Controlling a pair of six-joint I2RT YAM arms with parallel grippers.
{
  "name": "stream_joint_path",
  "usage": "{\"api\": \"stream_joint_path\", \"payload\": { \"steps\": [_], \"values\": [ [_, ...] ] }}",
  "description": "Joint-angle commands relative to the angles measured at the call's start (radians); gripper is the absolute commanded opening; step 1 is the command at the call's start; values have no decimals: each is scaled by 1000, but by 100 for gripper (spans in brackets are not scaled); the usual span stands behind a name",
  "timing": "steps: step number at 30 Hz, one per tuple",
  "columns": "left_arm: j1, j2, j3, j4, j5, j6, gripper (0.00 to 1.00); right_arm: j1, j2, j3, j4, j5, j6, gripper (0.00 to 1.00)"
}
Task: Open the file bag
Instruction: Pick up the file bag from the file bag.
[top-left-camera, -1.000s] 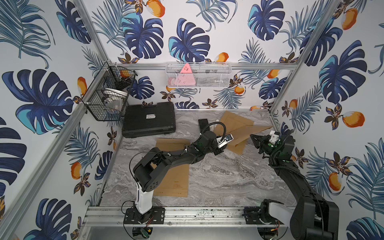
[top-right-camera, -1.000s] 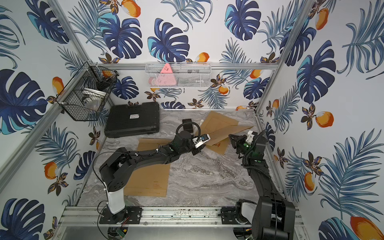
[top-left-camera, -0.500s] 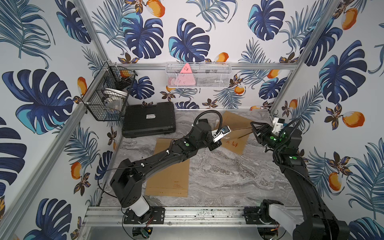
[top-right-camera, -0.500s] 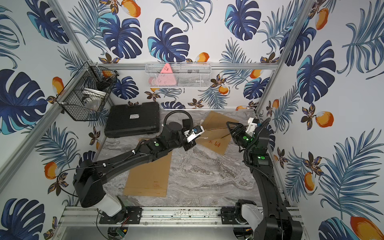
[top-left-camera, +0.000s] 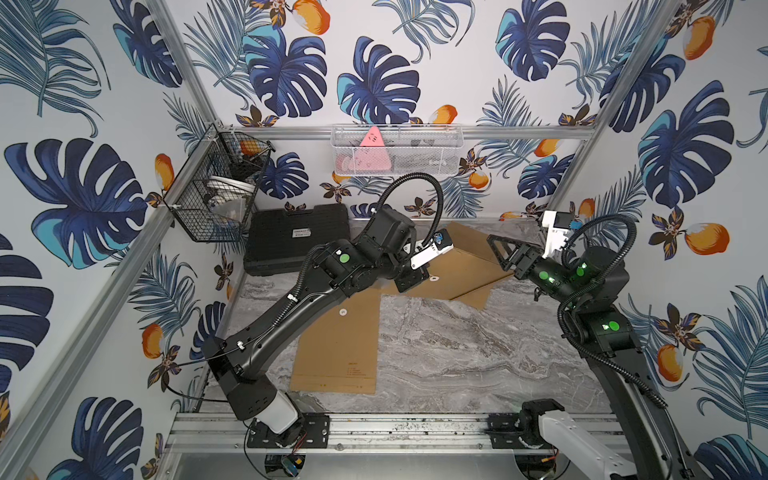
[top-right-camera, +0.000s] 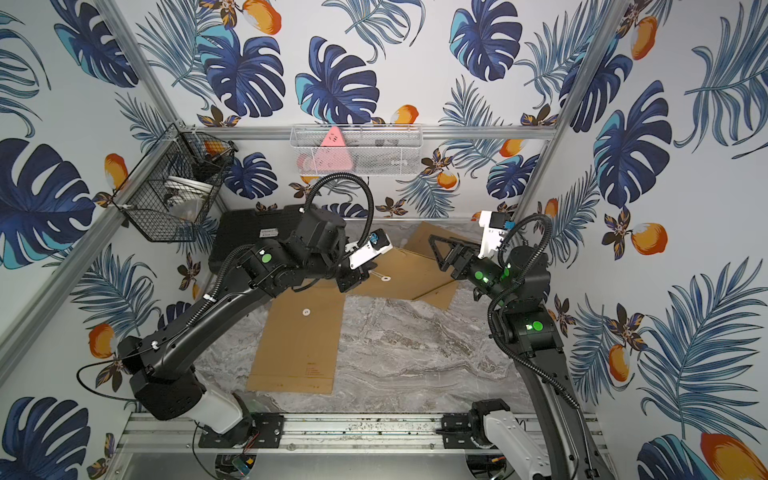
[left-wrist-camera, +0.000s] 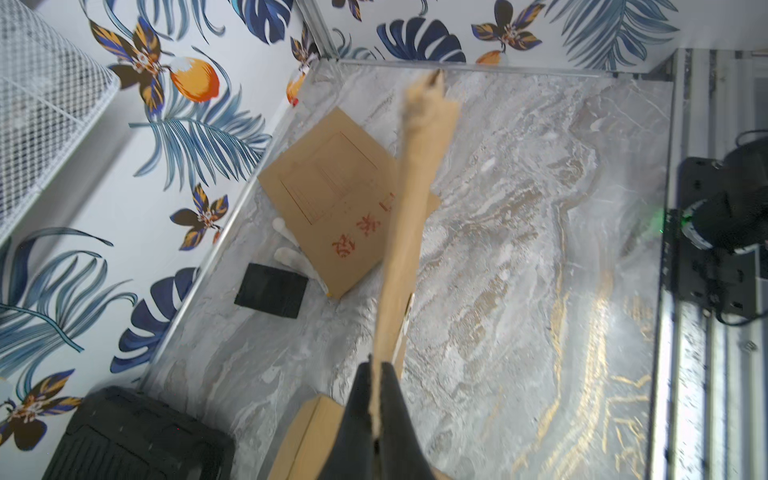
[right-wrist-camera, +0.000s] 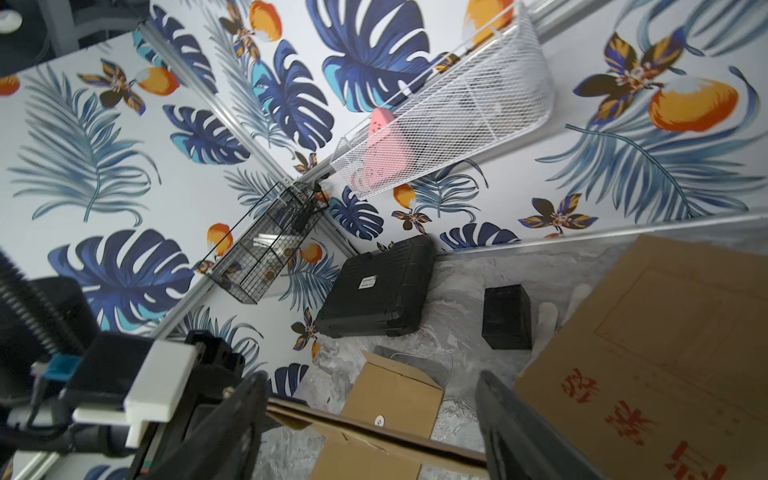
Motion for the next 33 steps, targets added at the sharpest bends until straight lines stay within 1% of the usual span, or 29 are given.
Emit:
{"api": "stream_joint_path", "payload": {
  "steps": [1, 2, 5, 7, 10, 12, 16, 19, 24, 27, 29, 31, 33],
  "values": [
    [16, 3, 66, -189, 73, 33, 0, 27, 15, 77, -137, -72, -255, 80],
    [23, 5, 86, -214, 87, 37, 0, 31, 22, 92, -161, -93, -292, 80],
    [46, 21, 161, -302, 134, 51, 0, 50, 54, 149, -239, -216, -417, 81],
    [59, 37, 207, -358, 170, 65, 0, 77, 79, 189, -302, -262, -493, 81],
    [65, 52, 246, -411, 214, 84, 0, 126, 104, 229, -340, -265, -559, 81],
    [66, 48, 245, -415, 226, 87, 0, 153, 127, 265, -352, -261, -580, 82],
    [67, 51, 250, -426, 247, 97, 0, 219, 211, 364, -439, -264, -655, 83],
    [66, 57, 258, -431, 267, 103, 0, 247, 261, 402, -486, -265, -699, 84],
    [66, 50, 257, -420, 286, 109, 0, 270, 324, 440, -560, -302, -753, 82],
    [67, 51, 253, -421, 289, 113, 0, 281, 350, 451, -606, -315, -781, 77],
    [66, 51, 252, -421, 295, 115, 0, 286, 361, 453, -623, -322, -789, 71],
    [67, 51, 246, -417, 300, 117, 0, 286, 368, 451, -631, -323, -791, 57],
    [66, 47, 240, -410, 298, 117, 0, 286, 369, 451, -638, -328, -797, 47]
  ]
}}
